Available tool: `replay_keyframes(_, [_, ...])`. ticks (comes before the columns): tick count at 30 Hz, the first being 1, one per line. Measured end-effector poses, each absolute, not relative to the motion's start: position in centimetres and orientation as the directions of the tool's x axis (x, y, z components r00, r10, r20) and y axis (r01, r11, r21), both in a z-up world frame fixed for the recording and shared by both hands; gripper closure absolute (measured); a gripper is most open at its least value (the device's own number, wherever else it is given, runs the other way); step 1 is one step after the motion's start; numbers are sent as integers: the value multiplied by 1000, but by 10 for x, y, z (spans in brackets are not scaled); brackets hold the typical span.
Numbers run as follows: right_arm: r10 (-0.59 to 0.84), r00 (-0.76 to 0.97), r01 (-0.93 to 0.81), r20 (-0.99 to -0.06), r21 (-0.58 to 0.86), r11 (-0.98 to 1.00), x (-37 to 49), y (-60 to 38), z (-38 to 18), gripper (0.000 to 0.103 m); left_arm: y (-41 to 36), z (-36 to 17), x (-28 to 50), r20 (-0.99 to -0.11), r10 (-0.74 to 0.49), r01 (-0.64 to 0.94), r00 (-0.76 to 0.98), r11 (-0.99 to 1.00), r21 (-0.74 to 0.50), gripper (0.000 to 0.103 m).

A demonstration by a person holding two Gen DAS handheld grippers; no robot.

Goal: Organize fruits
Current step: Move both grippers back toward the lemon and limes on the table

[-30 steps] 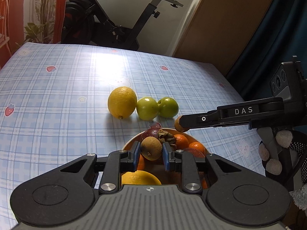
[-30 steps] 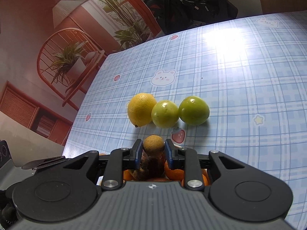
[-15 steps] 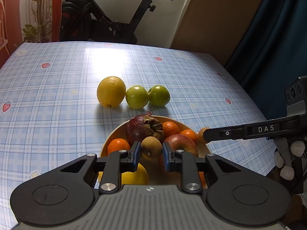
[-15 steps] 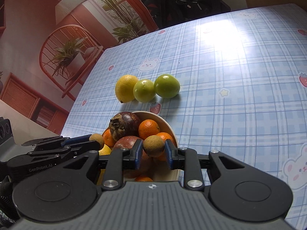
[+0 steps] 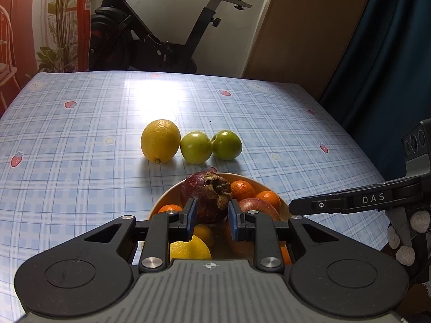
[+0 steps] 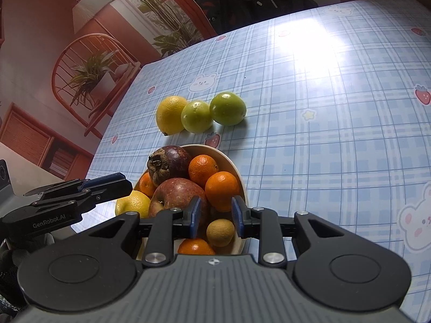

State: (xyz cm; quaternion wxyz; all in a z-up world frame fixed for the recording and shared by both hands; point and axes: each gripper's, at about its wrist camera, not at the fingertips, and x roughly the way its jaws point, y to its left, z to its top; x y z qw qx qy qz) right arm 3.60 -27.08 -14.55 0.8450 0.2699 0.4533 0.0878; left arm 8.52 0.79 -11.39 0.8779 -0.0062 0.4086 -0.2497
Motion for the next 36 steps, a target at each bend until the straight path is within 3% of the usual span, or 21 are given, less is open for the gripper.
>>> replay_keyframes(13, [248,733,-21,-633,343,939,36,-258,-122,74,19,-91,85,-638,-318,320,701,940,-118,76])
replay_keyframes(20, [275,767,-85,-579,332,939,72,-264,-126,74,14,-88,116,-622,-290,281,727,953,-115,76])
replay_keyframes(24, [290,753,-130,-591,298,946,101,-263,-130,74,11,-93,138,-635,-295,279,714,952,-129,76])
replay_keyframes(29, [294,692,-107,-659,309,945,131,-263,-127,74,17,-91,157,-722,-251,232,645,964,-127,76])
replay_keyframes(36, [256,670,-92,-696,264,960,129,-269,-122,74,31,-86,149,-723,-231,170,651,973,-157,76])
